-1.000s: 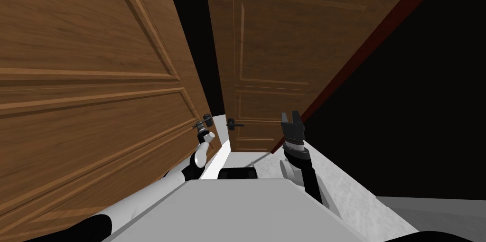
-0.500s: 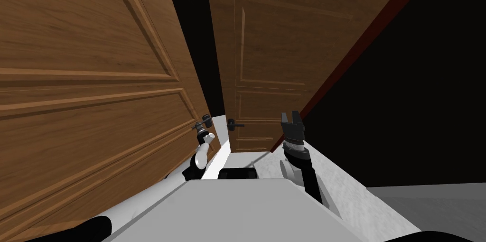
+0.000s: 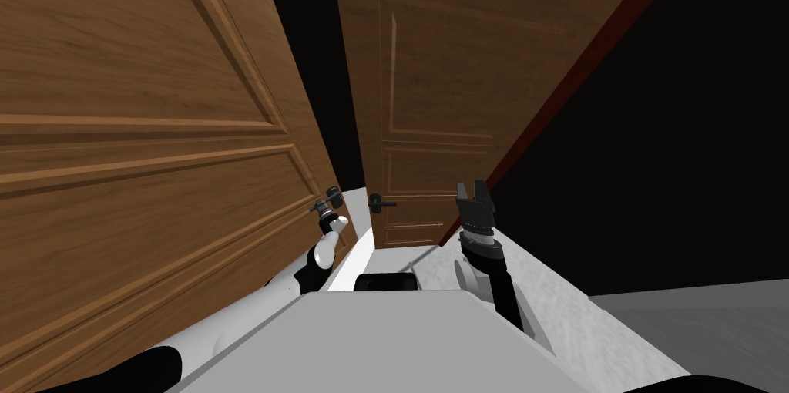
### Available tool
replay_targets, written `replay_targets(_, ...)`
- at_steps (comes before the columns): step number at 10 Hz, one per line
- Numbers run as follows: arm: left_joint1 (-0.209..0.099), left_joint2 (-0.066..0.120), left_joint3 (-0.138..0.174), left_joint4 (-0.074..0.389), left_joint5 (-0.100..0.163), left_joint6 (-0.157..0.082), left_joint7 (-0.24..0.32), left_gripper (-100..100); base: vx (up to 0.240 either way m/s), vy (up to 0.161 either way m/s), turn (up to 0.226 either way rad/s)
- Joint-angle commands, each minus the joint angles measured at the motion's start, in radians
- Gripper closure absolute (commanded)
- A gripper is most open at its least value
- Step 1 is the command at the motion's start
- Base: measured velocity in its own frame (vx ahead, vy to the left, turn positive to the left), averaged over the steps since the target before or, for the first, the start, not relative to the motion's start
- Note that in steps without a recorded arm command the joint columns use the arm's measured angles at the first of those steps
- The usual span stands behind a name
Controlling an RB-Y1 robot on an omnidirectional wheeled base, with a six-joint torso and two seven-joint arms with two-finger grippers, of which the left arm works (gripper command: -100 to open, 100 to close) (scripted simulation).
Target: Push the door open
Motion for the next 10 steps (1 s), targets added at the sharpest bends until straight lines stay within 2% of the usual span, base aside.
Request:
replay_targets(1,0.009,0.004,0.007,-0.050,0.002,0.005,-0.006,100,0.003,0.009,-0.012)
replay_targets(4,0.009,0.004,0.007,-0.061,0.002,0.005,-0.006,100,0.001,-0.001,0.008)
replay_targets(5,0.007,0.007,0.024,-0.063,0.009,-0.005,-0.017,100,-0.002,0.030,-0.103)
replay_targets(7,0.007,0.007,0.024,-0.063,0.009,-0.005,-0.017,100,0.001,0.028,-0.033)
replay_targets(8,0.005,0.009,0.042,-0.064,0.017,-0.016,-0.029,100,0.011,0.048,-0.090)
replay_targets(9,0.005,0.009,0.042,-0.002,0.017,-0.016,-0.029,100,0.021,0.061,-0.067)
replay_targets(10,0.005,0.009,0.042,-0.034,0.017,-0.016,-0.029,100,0.008,0.021,-0.006)
